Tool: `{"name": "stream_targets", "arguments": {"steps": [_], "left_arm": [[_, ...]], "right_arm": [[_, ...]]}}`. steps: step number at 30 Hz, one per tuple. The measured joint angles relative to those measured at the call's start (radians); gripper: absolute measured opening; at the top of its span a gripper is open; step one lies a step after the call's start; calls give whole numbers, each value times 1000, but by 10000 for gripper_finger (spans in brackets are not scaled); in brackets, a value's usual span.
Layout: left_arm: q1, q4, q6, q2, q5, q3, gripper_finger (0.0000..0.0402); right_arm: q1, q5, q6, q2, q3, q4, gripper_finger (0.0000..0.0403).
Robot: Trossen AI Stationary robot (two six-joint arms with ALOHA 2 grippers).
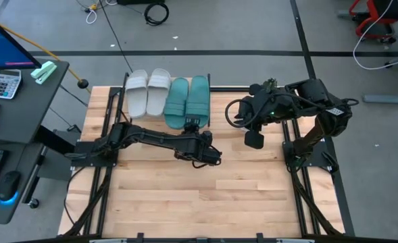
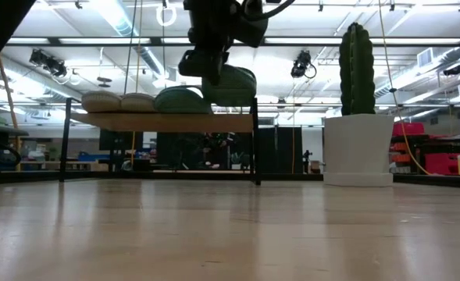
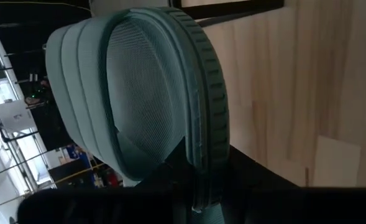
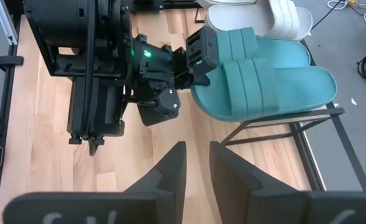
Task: Pick and place slides into the shelf
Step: Put the left green slipper on the shelf
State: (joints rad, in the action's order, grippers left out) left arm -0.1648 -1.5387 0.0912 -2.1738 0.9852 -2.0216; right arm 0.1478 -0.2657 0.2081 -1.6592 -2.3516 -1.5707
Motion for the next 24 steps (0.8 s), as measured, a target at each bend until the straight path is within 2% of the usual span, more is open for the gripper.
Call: {"name": "stream_targets", "arguments": {"steps": [8,10,15,21,24], "left_arm": [[14,51,-76,0,-105,0,48],[18,47,-73,0,-104,0,48],[28,-25,-40,-2,-19,-12,47],[33,-34,-94,14,-22,-40,47],[34,-35,-183,15,-79,-69,47]], "right_arm": [[0,0,-1,0,0,0,72],[0,0,-1,0,0,0,69],[0,0,1,0,0,0,64],[0,0,1,0,0,0,62],[0,0,0,-1,0,-1,62]]}}
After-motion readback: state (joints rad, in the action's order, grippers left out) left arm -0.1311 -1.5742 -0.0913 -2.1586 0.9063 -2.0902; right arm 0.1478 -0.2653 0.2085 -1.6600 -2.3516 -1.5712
